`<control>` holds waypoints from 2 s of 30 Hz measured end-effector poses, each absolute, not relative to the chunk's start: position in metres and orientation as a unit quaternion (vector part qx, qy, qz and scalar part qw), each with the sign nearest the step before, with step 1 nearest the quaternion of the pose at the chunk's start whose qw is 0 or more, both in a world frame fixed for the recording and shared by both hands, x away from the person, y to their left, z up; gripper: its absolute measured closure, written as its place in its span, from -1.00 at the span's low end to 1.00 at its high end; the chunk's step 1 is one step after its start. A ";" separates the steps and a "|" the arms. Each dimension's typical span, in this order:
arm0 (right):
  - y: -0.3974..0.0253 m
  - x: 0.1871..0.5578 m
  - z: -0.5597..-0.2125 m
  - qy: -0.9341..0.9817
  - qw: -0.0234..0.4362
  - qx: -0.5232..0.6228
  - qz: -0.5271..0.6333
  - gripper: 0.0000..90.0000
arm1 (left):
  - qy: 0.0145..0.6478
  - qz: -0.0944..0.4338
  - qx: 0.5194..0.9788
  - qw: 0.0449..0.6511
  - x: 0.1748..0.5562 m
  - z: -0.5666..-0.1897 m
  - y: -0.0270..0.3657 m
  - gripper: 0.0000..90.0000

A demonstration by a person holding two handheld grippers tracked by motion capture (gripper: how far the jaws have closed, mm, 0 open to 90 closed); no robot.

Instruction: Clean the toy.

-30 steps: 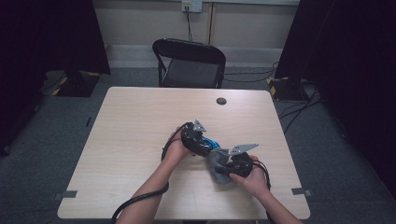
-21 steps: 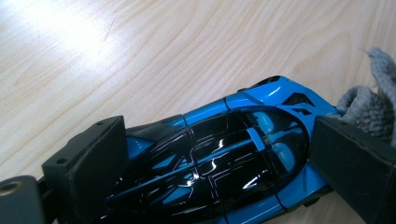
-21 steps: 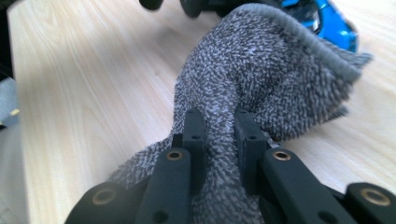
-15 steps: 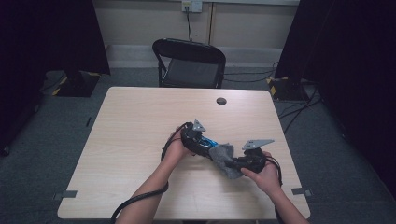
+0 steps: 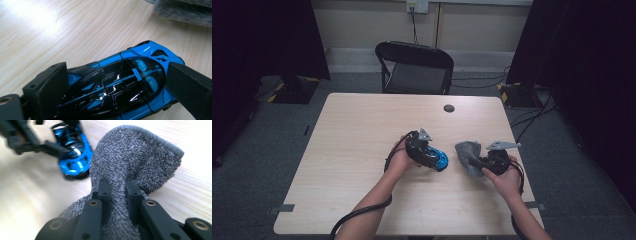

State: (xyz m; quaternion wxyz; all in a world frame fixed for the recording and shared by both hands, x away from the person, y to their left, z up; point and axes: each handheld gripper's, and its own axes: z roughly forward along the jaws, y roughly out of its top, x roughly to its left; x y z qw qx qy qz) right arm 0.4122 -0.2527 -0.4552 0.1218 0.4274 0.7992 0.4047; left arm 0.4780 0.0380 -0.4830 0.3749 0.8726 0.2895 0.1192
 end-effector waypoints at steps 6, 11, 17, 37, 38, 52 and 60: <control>-0.247 0.425 -0.466 0.798 0.138 0.441 0.387 0.74 | 0.289 0.120 0.872 0.376 0.478 -0.483 0.038 -0.90; -0.241 0.431 -0.472 0.798 0.148 0.446 0.377 0.74 | 0.289 0.120 0.872 0.377 0.478 -0.483 0.038 -0.90; -0.226 0.443 -0.480 0.794 0.142 0.451 0.383 0.74 | 0.288 0.119 0.871 0.379 0.477 -0.484 0.037 -0.90; -0.204 0.434 -0.486 0.829 0.106 0.409 0.366 0.73 | 0.290 0.118 0.872 0.377 0.477 -0.483 0.034 -0.90; -0.205 0.433 -0.486 0.830 0.104 0.408 0.366 0.73 | 0.290 0.119 0.872 0.377 0.477 -0.483 0.034 -0.90; -0.202 0.410 -0.484 0.841 0.055 0.389 0.373 0.74 | 0.291 0.119 0.872 0.376 0.477 -0.483 0.033 -0.90; -0.189 0.399 -0.483 0.850 0.037 0.370 0.374 0.74 | 0.291 0.121 0.871 0.377 0.476 -0.483 0.033 -0.89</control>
